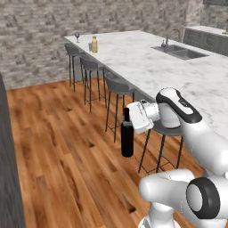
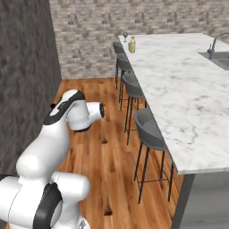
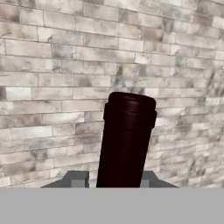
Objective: There is a wine glass and glass cup on the dining counter. Place the wine bottle next to the wine glass and the juice bottle next to the glass cup.
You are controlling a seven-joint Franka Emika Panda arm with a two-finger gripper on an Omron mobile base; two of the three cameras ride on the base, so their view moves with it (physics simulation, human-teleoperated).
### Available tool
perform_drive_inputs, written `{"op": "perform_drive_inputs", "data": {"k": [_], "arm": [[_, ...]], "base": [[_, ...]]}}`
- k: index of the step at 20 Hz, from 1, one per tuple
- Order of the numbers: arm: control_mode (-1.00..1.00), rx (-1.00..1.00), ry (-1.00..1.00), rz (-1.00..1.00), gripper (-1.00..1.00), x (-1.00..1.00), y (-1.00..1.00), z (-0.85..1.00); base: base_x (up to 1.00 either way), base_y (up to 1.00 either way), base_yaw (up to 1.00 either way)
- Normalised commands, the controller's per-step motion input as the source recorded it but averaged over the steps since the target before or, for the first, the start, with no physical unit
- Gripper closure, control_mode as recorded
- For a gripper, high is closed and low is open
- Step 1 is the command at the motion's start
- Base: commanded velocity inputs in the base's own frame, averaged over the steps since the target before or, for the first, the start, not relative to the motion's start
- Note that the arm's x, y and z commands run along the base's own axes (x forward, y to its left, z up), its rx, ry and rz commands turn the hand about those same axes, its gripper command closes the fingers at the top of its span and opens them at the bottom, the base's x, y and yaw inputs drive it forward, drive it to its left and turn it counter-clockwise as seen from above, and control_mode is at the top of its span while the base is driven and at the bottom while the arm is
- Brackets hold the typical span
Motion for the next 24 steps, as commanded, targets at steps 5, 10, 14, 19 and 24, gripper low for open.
{"op": "perform_drive_inputs", "data": {"k": [5,10,14,19,24], "arm": [[1.0,0.0,0.0,0.0,1.0,0.0,0.0,0.0],[1.0,0.0,0.0,0.0,1.0,0.0,0.0,0.0],[1.0,0.0,0.0,0.0,1.0,0.0,0.0,0.0],[1.0,0.0,0.0,0.0,1.0,0.0,0.0,0.0],[1.0,0.0,0.0,0.0,1.0,0.0,0.0,0.0]], "base": [[0.88,0.53,0.0],[0.88,0.58,0.0],[0.87,0.6,0.0],[0.88,0.6,0.0],[0.88,0.6,0.0]]}}
